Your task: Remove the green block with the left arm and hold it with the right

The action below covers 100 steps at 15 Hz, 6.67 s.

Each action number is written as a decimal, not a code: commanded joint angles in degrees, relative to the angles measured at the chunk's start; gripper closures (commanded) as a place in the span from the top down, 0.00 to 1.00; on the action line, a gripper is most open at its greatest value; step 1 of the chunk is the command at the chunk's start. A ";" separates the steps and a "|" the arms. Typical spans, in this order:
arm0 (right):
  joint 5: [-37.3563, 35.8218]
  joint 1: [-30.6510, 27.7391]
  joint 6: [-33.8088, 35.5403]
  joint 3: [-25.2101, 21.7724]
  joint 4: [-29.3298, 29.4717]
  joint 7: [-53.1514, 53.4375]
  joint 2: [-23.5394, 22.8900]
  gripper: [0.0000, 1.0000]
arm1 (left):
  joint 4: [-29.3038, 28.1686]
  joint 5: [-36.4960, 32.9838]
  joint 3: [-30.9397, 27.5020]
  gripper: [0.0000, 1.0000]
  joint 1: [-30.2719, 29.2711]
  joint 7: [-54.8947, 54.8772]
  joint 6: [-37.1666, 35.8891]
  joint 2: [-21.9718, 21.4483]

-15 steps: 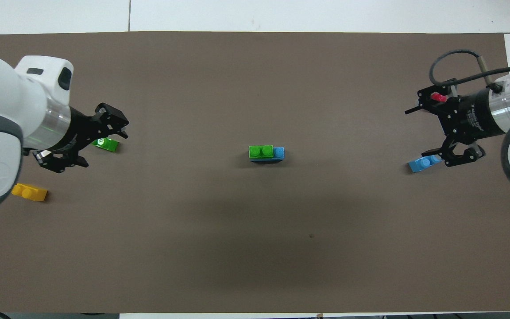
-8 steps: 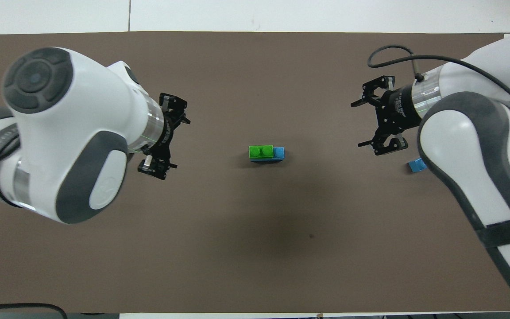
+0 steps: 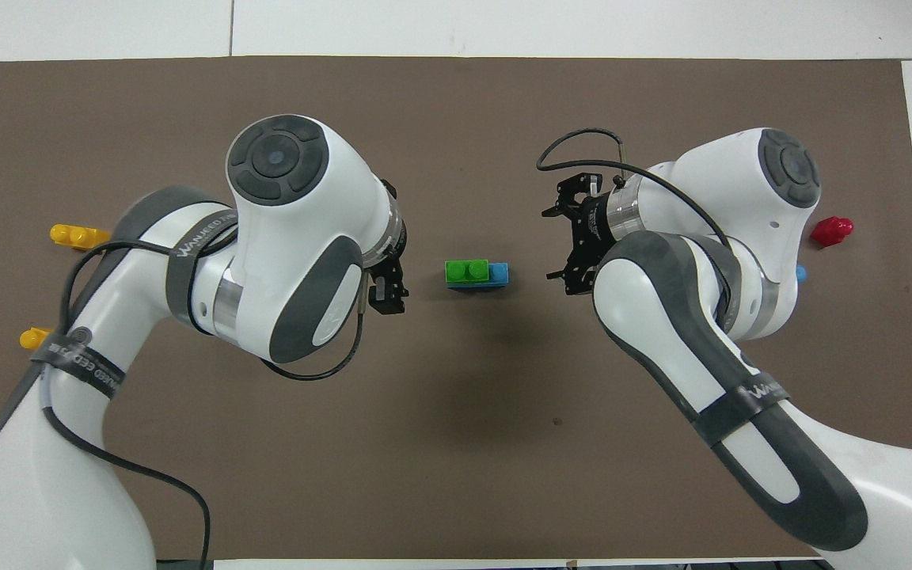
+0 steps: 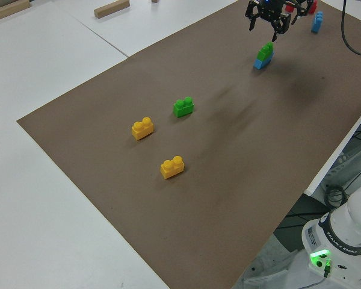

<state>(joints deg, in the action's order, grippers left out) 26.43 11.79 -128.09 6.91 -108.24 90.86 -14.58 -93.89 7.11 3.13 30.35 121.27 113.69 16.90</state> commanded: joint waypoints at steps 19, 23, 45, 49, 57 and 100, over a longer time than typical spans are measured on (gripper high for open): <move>4.24 8.16 -21.14 -0.06 -7.42 0.02 -7.56 0.97 | 0.03 -4.12 -1.46 1.00 8.23 12.85 13.04 10.70; 5.64 8.60 -21.86 -0.06 -7.16 0.02 -7.83 0.96 | -1.12 -4.47 -1.46 1.00 8.41 12.94 13.23 10.34; 6.00 7.73 -21.25 -0.15 -6.37 -2.88 -8.00 0.00 | -1.39 -2.81 -0.93 0.00 3.24 2.33 0.25 -0.36; 5.03 2.29 -11.94 -0.41 -2.16 -9.00 -6.17 0.00 | -9.70 -0.26 -1.02 0.00 -3.70 -14.87 -7.51 -10.72; 1.71 -20.98 7.84 -0.59 3.82 -31.34 -5.54 0.00 | -27.04 0.36 -1.28 0.00 -23.91 -67.40 -7.87 -23.23; -22.11 -22.87 22.87 0.91 18.86 -61.73 4.28 1.00 | 1.59 -5.00 -2.78 1.00 -27.10 -124.17 -22.72 -15.32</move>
<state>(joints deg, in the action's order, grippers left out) 7.99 -12.11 -107.24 7.63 -89.38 36.07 -13.86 -95.34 1.47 1.91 2.30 -2.90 92.56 0.16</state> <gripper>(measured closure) 0.000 0.000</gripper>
